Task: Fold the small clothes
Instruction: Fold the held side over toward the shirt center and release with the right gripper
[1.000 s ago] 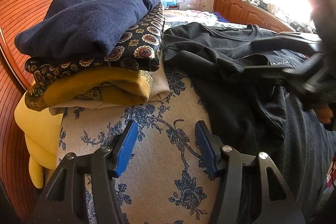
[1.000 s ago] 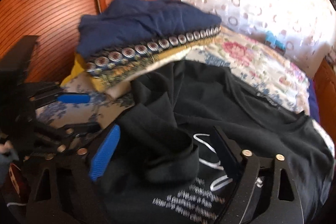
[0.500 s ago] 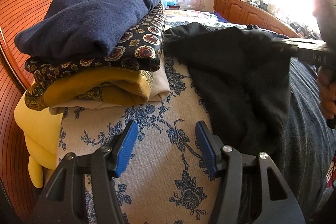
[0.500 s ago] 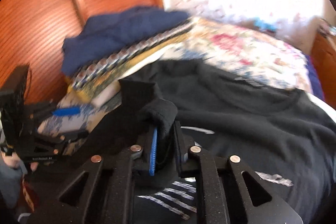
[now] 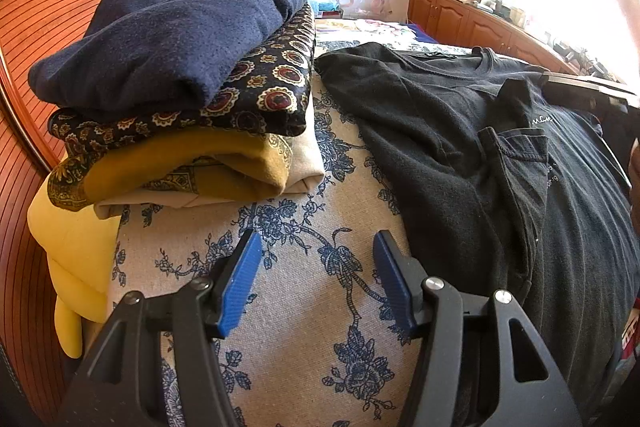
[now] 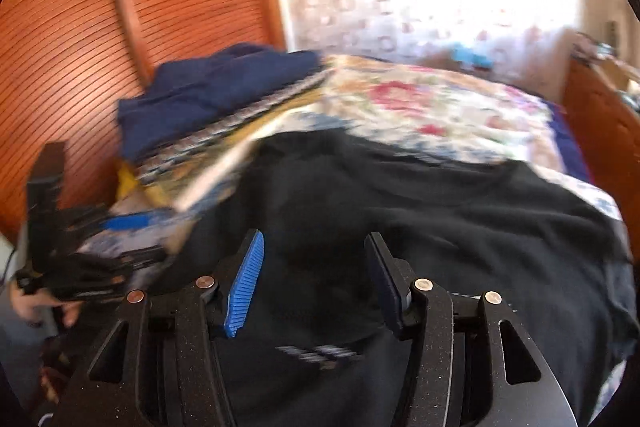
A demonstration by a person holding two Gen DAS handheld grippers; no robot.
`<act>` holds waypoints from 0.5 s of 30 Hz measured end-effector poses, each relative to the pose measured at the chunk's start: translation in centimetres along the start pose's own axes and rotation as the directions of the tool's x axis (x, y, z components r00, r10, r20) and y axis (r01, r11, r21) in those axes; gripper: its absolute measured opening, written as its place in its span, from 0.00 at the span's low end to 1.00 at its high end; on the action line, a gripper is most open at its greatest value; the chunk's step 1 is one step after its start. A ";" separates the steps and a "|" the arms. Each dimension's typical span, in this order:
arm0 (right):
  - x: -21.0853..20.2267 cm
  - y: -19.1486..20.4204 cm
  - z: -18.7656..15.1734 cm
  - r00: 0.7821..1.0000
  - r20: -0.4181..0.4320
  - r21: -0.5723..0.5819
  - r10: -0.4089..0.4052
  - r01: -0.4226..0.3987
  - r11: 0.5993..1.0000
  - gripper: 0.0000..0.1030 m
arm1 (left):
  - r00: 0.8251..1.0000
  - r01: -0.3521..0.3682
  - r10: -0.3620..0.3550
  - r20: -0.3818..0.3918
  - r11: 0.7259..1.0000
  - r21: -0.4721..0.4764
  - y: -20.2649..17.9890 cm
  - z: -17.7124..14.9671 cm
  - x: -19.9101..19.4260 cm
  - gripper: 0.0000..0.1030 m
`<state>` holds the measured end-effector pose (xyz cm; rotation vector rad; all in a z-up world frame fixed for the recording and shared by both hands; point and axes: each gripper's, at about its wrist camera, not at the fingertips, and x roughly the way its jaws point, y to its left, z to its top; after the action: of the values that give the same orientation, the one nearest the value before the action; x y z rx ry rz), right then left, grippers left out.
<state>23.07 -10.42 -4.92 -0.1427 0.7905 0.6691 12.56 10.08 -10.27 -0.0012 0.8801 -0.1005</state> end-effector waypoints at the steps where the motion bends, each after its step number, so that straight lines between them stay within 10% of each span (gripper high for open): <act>1: 0.4 0.7 0.0 1.000 -0.013 -0.012 0.018 -0.018 1.000 0.52 | 1.000 0.000 0.000 0.000 1.000 0.000 0.0 0.0 0.0 0.57; 9: 5.8 3.2 -1.7 0.990 -0.140 -0.074 0.014 -0.025 0.997 0.40 | 1.000 0.000 0.000 0.000 1.000 0.000 0.0 0.0 0.0 0.57; 11: 6.1 2.9 -2.1 0.989 -0.146 -0.082 0.008 -0.020 0.996 0.18 | 1.000 0.000 0.000 0.000 1.000 0.000 0.0 0.0 0.0 0.57; 15: 4.3 2.4 -2.6 0.992 -0.120 -0.087 0.039 -0.050 0.995 0.06 | 1.000 -0.001 0.001 0.000 1.000 0.000 0.0 0.0 0.0 0.57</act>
<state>22.26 -7.32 -9.46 -0.2491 0.8801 0.7441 12.55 10.05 -10.28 -0.0008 0.8798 -0.1000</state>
